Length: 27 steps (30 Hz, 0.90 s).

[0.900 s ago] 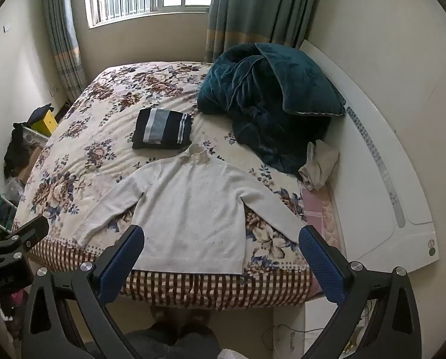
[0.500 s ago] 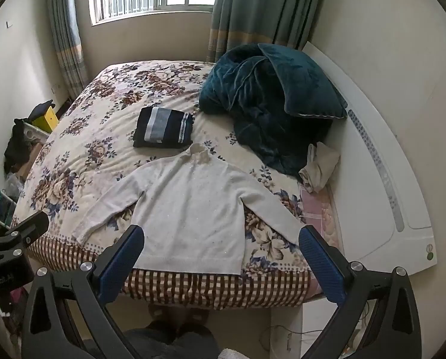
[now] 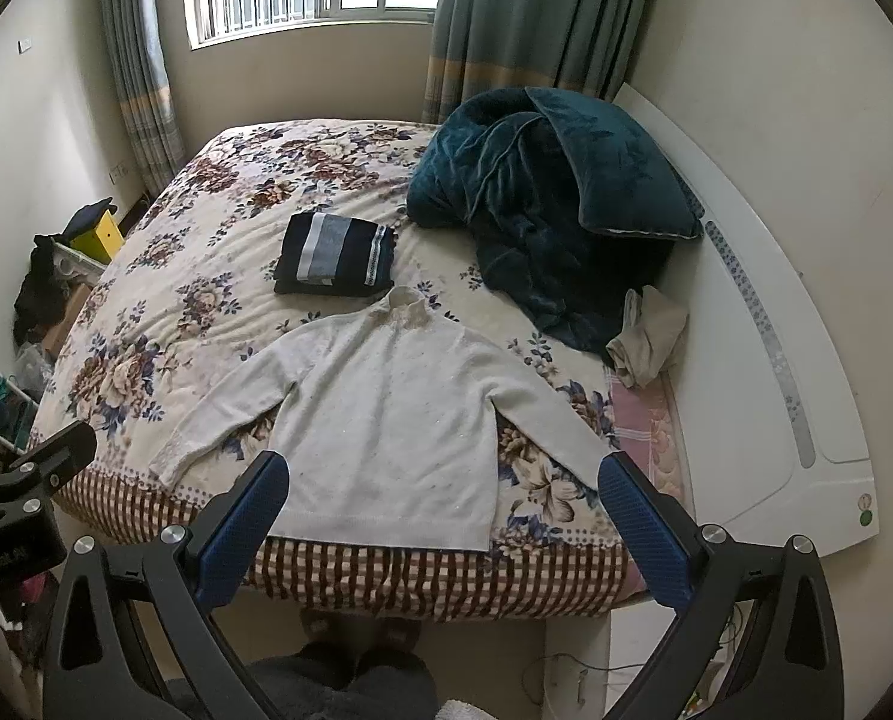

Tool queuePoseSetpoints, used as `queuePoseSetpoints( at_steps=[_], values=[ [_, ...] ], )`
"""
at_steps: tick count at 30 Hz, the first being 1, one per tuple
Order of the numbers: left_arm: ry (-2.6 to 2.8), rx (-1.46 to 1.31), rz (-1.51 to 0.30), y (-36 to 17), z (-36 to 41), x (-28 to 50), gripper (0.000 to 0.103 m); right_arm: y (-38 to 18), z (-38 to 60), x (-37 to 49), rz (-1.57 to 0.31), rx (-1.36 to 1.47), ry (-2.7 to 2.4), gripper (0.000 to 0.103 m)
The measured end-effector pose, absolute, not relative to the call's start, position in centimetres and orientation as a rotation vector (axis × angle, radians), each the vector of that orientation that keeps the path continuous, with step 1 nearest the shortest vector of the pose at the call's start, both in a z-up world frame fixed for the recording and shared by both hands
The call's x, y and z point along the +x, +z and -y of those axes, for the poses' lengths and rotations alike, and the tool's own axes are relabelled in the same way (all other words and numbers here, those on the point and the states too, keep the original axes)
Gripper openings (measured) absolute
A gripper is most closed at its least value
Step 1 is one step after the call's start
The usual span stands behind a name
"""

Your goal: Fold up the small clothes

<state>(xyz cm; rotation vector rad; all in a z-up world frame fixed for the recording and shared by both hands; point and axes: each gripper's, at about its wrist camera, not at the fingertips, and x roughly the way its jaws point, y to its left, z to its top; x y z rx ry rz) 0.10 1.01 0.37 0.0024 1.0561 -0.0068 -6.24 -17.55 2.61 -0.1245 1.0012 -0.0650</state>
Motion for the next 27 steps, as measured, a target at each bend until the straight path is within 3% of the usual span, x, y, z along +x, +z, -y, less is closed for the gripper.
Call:
queuePoseSetpoints(
  at_steps=[27],
  values=[
    [-0.008,-0.006,-1.040,1.5,-1.0,0.5,0.103,3.5,17.0,-6.3,-0.986,-0.133,-0.062,0.103]
  ],
)
